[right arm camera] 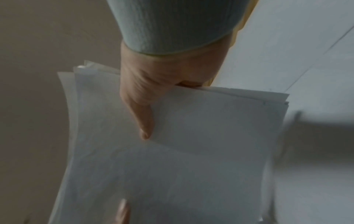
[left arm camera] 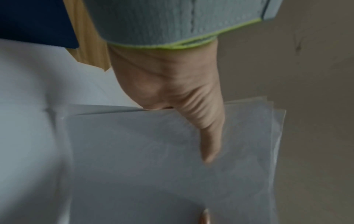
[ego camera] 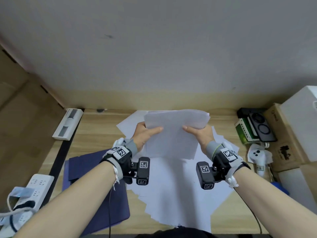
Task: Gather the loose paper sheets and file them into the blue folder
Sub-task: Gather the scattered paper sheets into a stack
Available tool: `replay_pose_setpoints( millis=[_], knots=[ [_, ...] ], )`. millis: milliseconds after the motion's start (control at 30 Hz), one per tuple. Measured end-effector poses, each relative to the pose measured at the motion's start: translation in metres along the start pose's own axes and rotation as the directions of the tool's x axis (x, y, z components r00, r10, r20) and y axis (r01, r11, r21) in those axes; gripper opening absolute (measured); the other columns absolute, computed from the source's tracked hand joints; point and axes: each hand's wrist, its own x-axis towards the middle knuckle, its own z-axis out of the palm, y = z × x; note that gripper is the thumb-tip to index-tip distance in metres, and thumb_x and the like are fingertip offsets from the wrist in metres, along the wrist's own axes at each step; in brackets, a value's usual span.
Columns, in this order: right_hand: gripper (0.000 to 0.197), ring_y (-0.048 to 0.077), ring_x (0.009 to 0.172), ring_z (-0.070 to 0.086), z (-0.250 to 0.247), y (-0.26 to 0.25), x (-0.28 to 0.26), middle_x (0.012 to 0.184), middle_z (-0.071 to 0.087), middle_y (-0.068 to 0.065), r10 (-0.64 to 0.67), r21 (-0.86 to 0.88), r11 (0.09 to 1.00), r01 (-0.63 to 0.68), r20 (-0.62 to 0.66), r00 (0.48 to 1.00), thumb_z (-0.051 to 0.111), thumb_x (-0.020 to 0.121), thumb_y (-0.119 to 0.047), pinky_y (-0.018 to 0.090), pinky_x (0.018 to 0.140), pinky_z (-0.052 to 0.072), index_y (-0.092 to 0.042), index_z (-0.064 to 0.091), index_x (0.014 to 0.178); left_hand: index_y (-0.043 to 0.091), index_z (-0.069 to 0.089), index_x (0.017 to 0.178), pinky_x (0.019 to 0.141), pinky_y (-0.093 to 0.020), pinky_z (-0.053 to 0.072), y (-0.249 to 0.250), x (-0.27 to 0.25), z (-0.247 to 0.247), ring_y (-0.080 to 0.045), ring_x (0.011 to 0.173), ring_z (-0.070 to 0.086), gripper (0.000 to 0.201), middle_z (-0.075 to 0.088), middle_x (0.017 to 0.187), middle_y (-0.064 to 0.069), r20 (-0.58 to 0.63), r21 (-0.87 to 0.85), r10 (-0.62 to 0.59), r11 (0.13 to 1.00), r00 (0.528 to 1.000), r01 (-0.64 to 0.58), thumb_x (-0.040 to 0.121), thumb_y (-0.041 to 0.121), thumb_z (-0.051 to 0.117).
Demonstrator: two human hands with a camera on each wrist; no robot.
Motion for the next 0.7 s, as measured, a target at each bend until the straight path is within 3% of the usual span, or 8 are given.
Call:
replay_pose_setpoints(
  millis=[167,367,533,633,700],
  knots=[
    [0.028,0.025,0.088,0.071,0.006,0.029,-0.019,0.096,0.076,0.010,0.091,-0.039,0.995,-0.090,0.025,0.996,0.085,0.067,0.001,0.034,0.078,0.058,-0.011,0.074,0.091,0.017,0.073,0.089,0.062,-0.011,0.051,-0.012,-0.015,-0.002,-0.002,0.077,0.072,0.019,0.076,0.084,0.006,-0.013,0.062,0.019,0.998,1.000,-0.019,0.074,0.018,0.084],
    [0.032,0.020,0.086,0.073,0.007,0.033,-0.028,0.098,0.076,0.011,0.059,-0.010,0.998,-0.059,0.003,0.998,0.085,0.068,-0.001,0.032,0.079,0.058,-0.006,0.074,0.097,0.012,0.076,0.092,0.075,-0.018,0.055,-0.021,-0.019,-0.011,-0.007,0.084,0.072,0.025,0.077,0.091,-0.001,-0.022,0.090,0.072,0.993,0.997,-0.070,0.071,0.023,0.086],
    [0.032,0.018,0.085,0.072,0.008,0.039,-0.040,0.098,0.076,0.010,0.051,-0.040,0.998,-0.052,-0.016,0.999,0.085,0.067,0.002,0.032,0.080,0.057,-0.010,0.074,0.095,0.018,0.073,0.086,0.078,-0.023,0.056,-0.035,-0.024,-0.017,-0.005,0.081,0.073,0.020,0.076,0.088,0.003,0.000,0.133,0.014,0.991,1.000,-0.014,0.071,0.019,0.086],
    [0.031,0.020,0.085,0.072,0.013,0.031,-0.040,0.099,0.075,0.012,0.034,0.006,0.999,-0.034,-0.067,0.997,0.085,0.066,0.001,0.035,0.079,0.058,-0.010,0.074,0.093,0.015,0.074,0.095,0.084,-0.032,0.058,-0.029,-0.024,-0.007,-0.014,0.089,0.074,0.029,0.077,0.094,-0.002,0.033,0.054,-0.007,0.999,0.999,0.005,0.070,0.020,0.087],
    [0.028,0.023,0.086,0.072,0.014,0.018,-0.036,0.099,0.075,0.013,0.007,0.039,0.999,-0.004,-0.084,0.996,0.085,0.067,0.000,0.037,0.081,0.058,-0.011,0.075,0.092,0.014,0.074,0.097,0.085,-0.032,0.057,-0.018,-0.020,-0.002,-0.016,0.092,0.073,0.029,0.077,0.096,-0.002,0.033,-0.001,0.017,1.000,0.999,-0.017,0.071,0.018,0.086]
  ],
)
